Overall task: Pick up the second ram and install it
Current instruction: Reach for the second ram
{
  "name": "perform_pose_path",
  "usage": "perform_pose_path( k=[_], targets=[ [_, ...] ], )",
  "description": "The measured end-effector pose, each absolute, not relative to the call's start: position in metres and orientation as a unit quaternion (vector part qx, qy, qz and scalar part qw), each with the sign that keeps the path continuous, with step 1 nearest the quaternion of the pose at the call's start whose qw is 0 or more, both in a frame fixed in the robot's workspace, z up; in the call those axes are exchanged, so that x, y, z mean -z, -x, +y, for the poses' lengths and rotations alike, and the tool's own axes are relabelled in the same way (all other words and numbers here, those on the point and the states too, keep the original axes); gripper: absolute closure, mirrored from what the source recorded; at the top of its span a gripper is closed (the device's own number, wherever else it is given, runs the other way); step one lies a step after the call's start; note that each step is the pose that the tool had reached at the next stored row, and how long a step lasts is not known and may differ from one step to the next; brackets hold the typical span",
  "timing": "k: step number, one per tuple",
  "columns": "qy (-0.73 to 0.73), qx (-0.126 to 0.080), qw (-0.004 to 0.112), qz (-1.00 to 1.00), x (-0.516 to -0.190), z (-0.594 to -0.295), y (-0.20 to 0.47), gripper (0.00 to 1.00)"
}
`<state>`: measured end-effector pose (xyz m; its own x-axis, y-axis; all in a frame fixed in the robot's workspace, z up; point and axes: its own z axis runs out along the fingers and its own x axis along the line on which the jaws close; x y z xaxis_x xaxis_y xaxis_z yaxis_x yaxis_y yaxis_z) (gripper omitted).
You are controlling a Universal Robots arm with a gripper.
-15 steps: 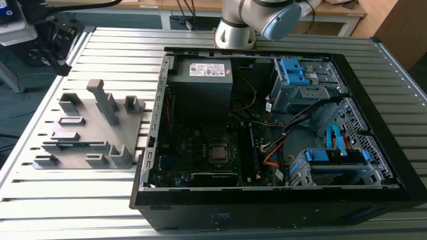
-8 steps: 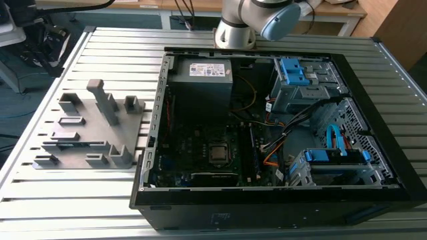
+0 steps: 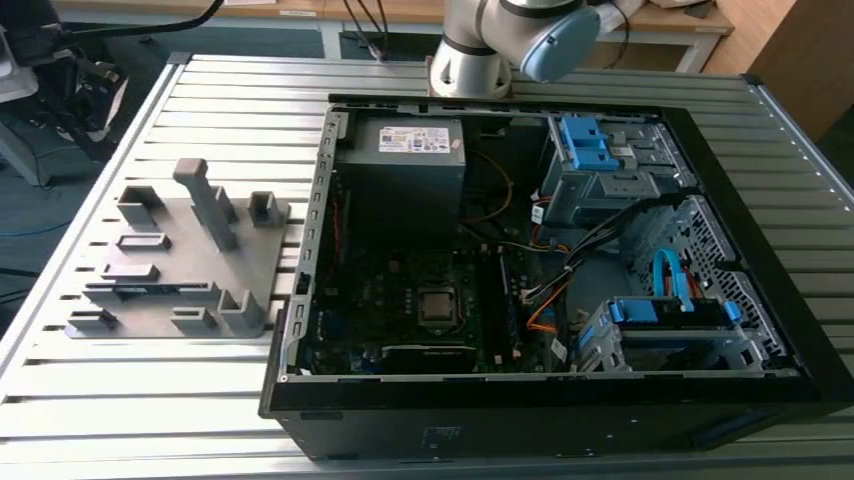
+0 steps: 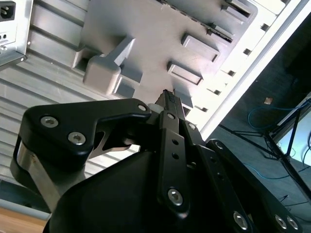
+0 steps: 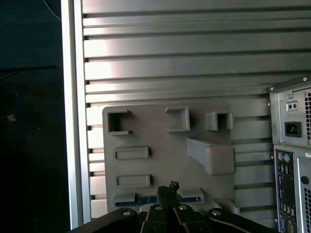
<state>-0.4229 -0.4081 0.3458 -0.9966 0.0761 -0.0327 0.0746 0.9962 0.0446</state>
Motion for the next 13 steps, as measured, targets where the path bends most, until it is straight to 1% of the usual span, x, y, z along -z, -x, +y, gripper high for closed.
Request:
perform_pose_path(
  k=[7, 13],
  targets=[
    [-0.037, -0.022, 0.017, 0.999, -0.333, -0.412, 0.429, 0.9],
    [-0.036, -0.022, 0.017, 0.999, -0.322, -0.425, 0.429, 0.9]
  ],
)
